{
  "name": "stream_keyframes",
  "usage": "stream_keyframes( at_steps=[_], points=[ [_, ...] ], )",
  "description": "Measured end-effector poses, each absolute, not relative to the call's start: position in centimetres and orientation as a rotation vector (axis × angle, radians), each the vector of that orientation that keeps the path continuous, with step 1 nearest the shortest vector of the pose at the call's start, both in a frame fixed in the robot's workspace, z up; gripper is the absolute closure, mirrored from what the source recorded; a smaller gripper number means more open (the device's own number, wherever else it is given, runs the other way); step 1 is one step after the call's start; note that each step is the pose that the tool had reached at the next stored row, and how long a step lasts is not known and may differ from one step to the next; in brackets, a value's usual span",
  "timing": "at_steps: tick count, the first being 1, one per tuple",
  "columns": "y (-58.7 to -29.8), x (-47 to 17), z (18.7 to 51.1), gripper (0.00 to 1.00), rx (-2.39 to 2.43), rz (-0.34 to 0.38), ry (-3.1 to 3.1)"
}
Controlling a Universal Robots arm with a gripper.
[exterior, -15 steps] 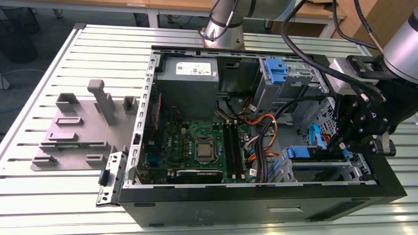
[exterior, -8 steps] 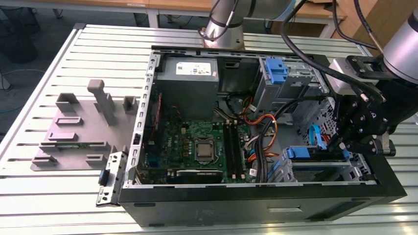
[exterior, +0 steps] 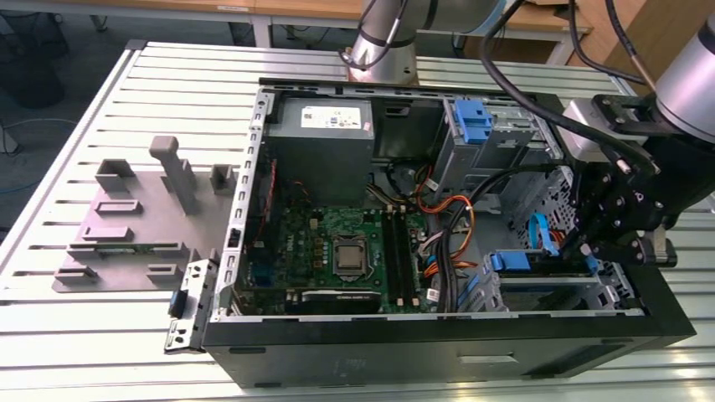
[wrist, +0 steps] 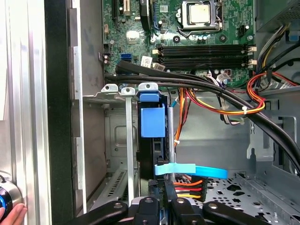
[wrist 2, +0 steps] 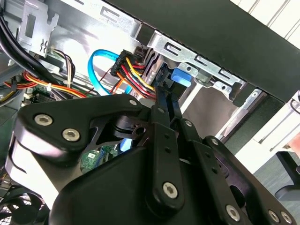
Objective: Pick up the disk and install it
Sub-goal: 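Insert the second disk wire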
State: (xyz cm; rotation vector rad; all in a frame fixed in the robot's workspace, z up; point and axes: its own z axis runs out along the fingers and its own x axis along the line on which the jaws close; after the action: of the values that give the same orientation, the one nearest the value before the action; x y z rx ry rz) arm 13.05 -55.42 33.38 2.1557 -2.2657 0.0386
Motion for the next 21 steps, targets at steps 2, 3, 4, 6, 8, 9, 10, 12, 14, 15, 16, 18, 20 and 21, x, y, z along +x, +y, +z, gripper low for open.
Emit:
stream_keyframes(
  at_steps=[2,3,4,6,8,9,10,12,14,15,16,18,20,21],
  points=[
    [-55.42,13.04,33.45,0.84,2.156,0.039,-2.266],
    [-55.42,13.05,33.49,0.84,2.156,0.039,-2.266],
    [-55.42,13.05,33.50,0.84,2.156,0.038,-2.266],
    [-55.42,13.05,33.52,0.84,2.156,0.038,-2.266],
    [-55.42,13.04,33.52,0.84,2.156,0.038,-2.266],
    [-55.41,13.04,33.51,0.84,2.156,0.038,-2.266],
    [-55.42,13.03,33.51,0.84,2.156,0.038,-2.266],
    [-55.42,12.99,33.51,0.84,2.156,0.038,-2.266],
    [-55.42,12.95,33.51,0.84,2.156,0.038,-2.267],
    [-55.42,12.95,33.51,0.84,2.157,0.038,-2.266],
    [-55.42,12.95,33.50,0.84,2.157,0.038,-2.266],
    [-55.41,12.94,33.48,0.84,2.157,0.039,-2.267],
    [-55.42,12.94,33.43,0.84,2.157,0.039,-2.267],
    [-55.42,12.94,33.40,0.84,2.157,0.039,-2.267]
  ],
)
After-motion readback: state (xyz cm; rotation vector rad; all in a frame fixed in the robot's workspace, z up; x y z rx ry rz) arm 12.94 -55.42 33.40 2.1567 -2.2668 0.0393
